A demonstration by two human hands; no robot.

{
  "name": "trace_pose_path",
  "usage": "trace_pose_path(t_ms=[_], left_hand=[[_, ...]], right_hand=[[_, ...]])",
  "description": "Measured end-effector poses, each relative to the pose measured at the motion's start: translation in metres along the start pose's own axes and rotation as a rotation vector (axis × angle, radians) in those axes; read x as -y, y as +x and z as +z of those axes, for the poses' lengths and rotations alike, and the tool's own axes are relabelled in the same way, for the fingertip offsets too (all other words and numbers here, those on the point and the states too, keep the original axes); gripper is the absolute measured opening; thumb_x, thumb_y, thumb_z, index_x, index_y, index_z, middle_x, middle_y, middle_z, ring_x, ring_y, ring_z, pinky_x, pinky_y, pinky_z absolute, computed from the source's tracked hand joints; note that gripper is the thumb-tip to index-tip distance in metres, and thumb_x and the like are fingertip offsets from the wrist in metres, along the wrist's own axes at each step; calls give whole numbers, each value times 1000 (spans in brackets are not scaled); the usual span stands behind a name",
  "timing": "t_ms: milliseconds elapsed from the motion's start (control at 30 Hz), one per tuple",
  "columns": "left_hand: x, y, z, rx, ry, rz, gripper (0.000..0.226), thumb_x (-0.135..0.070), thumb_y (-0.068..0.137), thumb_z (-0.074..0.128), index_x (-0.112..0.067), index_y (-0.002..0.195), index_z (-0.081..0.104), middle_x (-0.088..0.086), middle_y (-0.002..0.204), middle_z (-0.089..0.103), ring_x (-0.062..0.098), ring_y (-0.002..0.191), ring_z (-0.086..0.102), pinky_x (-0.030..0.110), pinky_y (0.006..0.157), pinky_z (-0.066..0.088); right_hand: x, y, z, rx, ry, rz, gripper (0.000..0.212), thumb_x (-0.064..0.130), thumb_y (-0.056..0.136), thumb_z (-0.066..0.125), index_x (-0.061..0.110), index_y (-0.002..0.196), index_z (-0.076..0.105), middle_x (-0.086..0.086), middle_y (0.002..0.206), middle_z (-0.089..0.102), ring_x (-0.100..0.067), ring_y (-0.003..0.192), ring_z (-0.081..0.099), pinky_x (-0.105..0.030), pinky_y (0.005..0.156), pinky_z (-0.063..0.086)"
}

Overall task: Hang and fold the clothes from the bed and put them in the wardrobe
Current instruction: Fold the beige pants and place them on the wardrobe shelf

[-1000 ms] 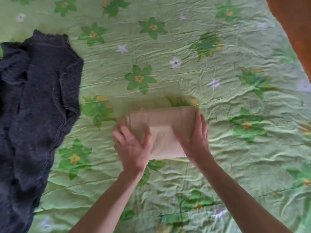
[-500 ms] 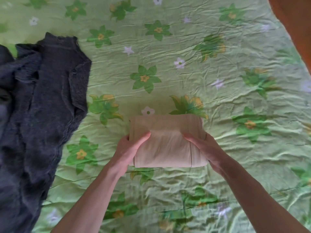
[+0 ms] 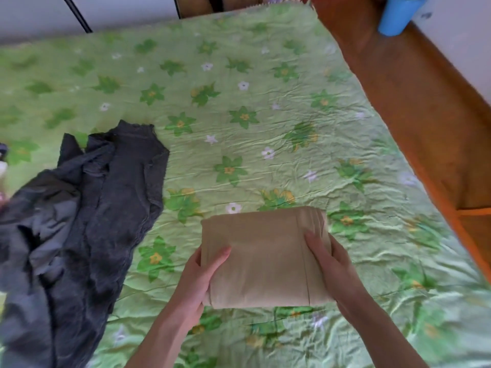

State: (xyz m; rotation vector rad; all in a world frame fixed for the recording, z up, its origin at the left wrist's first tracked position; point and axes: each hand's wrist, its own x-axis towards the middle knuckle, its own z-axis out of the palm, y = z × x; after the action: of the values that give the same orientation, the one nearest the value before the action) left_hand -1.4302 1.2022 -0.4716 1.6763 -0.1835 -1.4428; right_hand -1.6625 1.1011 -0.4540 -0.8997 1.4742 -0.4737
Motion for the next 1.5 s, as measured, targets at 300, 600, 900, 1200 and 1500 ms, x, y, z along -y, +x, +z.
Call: trace_pose_path(t_ms=[300, 600, 900, 1200, 1500], left_hand=[[-72, -150, 26, 135, 131, 216, 63, -51, 77, 87, -42, 131, 55, -9, 114, 75, 8, 89, 76, 30, 71, 58], [-111, -226, 81, 388, 230, 362, 52, -36, 83, 85, -33, 129, 61, 0, 114, 77, 18, 95, 78, 40, 74, 63], [-110, -282, 176, 598, 349, 300, 46, -46, 83, 82, -33, 123, 63, -8, 105, 79, 11, 90, 78, 28, 65, 61], [-88, -329, 313, 749, 422, 373, 47, -43, 83, 79, -39, 126, 62, -13, 115, 76, 9, 103, 75, 37, 86, 58], [-30, -385, 478, 778, 362, 440, 41, -35, 96, 70, -44, 134, 58, -15, 120, 74, 9, 107, 74, 34, 83, 57]], right_hand=[[73, -178, -44, -218, 47, -12, 77, 65, 88, 69, 17, 146, 55, 3, 117, 65, -19, 104, 63, -37, 92, 46], [84, -291, -105, -362, 345, 4, 69, 67, 72, 83, 12, 113, 74, -6, 103, 80, -26, 97, 76, -44, 89, 60], [73, -349, -187, -674, 329, -154, 68, 85, 79, 61, 23, 105, 76, 4, 99, 80, -21, 100, 74, -49, 98, 56], [41, -376, -317, -731, 521, -160, 45, 57, 94, 64, 18, 114, 73, 2, 96, 81, -20, 92, 77, -41, 83, 60], [27, -391, -491, -799, 499, -150, 65, 73, 100, 27, 24, 121, 65, 1, 113, 69, -15, 104, 64, -37, 88, 46]])
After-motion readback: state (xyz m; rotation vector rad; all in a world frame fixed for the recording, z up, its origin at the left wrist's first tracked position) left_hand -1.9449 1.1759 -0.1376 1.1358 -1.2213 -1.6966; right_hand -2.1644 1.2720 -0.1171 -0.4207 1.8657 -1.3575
